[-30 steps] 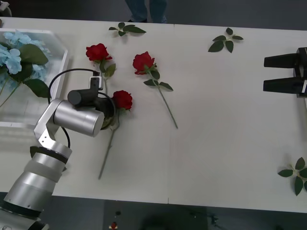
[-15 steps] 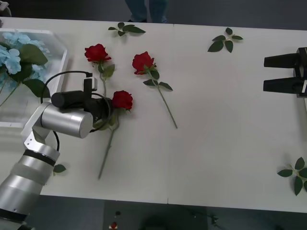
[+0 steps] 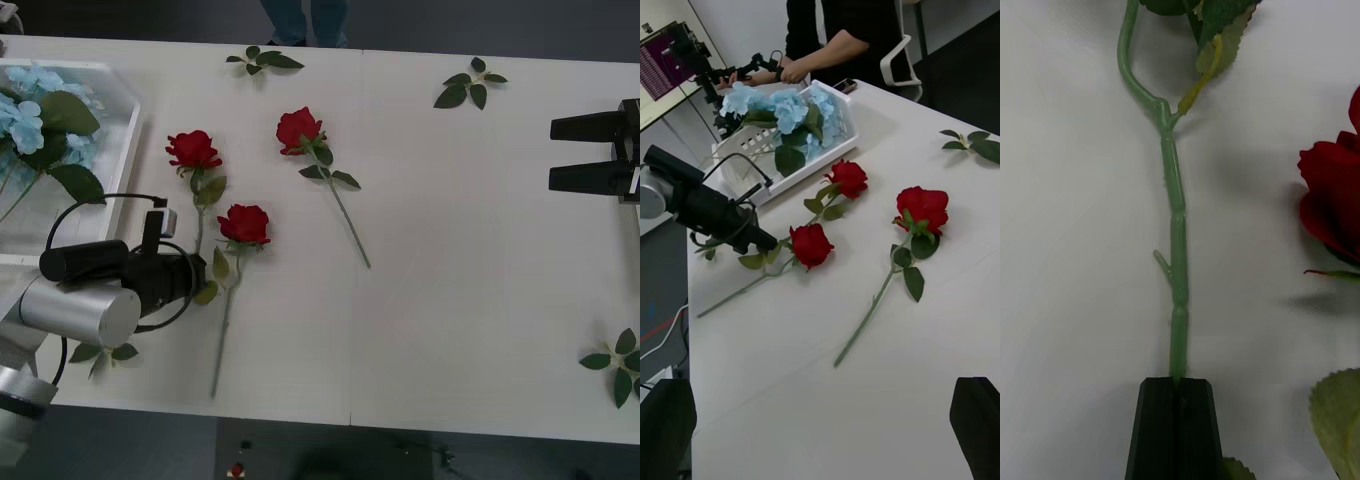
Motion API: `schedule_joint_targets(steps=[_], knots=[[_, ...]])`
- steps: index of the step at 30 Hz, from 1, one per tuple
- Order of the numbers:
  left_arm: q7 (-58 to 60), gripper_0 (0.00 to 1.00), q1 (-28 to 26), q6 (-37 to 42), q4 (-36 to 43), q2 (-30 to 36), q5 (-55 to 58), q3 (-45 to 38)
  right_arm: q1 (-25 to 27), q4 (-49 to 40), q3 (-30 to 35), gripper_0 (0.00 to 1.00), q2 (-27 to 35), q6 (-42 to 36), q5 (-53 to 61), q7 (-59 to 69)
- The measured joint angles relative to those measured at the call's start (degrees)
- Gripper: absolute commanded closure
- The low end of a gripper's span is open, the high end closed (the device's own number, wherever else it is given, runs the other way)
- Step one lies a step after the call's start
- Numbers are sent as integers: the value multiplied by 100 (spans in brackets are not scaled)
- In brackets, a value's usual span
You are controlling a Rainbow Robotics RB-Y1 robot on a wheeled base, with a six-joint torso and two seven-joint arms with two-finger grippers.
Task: Put the red flowers into the right box and the blue flowers into the left box
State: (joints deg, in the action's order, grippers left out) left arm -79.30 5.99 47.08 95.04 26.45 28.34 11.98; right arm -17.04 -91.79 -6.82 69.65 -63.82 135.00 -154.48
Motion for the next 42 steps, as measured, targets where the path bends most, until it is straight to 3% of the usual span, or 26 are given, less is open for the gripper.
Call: schedule_joint_targets(steps=[7, 8, 9, 12, 13, 18, 27, 42], knots=[[-3, 99, -1024, 5, 1029, 420, 101, -29, 0, -1, 0, 0, 0, 0, 0, 0], [-4, 86, -1162, 7, 1169, 459, 143, -60, 0, -1, 0, 0, 0, 0, 1, 0], [-4, 65, -1275, 9, 1290, 485, 169, -103, 0, -1, 0, 0, 0, 0, 1, 0], [-5, 46, -1447, 151, 1550, 497, 194, -278, 0, -1, 0, 0, 0, 0, 2, 0], [-6, 44, -1451, 248, 1603, 497, 205, -340, 0, -1, 0, 0, 0, 0, 2, 0], [-7, 18, -1289, 377, 1670, 497, 308, -528, 0, -1, 0, 0, 0, 0, 2, 0], [-9, 16, -273, 1290, 1465, 474, 282, -756, 0, -2, 0, 0, 0, 0, 2, 0], [-226, 16, 998, 1333, 49, 296, 150, -814, 0, -2, 0, 0, 0, 0, 2, 0]])
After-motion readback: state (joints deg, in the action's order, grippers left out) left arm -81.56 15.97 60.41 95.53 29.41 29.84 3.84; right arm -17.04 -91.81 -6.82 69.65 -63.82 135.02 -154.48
